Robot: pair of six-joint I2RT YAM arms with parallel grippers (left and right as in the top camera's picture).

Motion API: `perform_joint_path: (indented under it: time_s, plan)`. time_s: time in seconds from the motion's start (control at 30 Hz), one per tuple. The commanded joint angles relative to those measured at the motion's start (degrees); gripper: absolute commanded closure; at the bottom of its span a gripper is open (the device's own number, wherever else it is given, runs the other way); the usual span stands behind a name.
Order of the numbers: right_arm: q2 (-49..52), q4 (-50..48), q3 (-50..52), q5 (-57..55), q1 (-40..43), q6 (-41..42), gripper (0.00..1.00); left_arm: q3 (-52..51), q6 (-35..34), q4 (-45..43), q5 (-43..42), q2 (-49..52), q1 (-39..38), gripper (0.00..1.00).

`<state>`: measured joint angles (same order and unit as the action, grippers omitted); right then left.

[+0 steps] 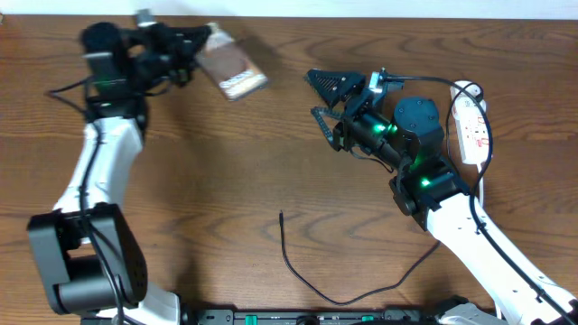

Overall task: Plug charger to phone and switch on socket
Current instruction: 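Open the right gripper and carry the phone left with the left gripper, then lower the right gripper onto the black cable's USB-C plug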

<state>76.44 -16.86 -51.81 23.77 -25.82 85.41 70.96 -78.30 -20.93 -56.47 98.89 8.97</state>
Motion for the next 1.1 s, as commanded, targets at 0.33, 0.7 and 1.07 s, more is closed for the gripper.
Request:
perform_joint_path:
  time_s: [0.33,0.7,1.07]
  plan:
    - [7.5,15.0,-6.8,19.4,-2.9,-35.7,0.01,0.7,24.5,-0.6,-29.5,-1.2,12.0,0.93]
    - [21.2,47.4,-13.3,13.9,-12.3,-50.3,0.01,0.7,27.8,-0.6,-29.4,-1.1,13.1,0.93]
    - [21.1,57.5,-13.7,-8.9,-15.5,-44.9,0.03,0.5,27.7,-0.6,-30.1,-1.0,16.7,0.93]
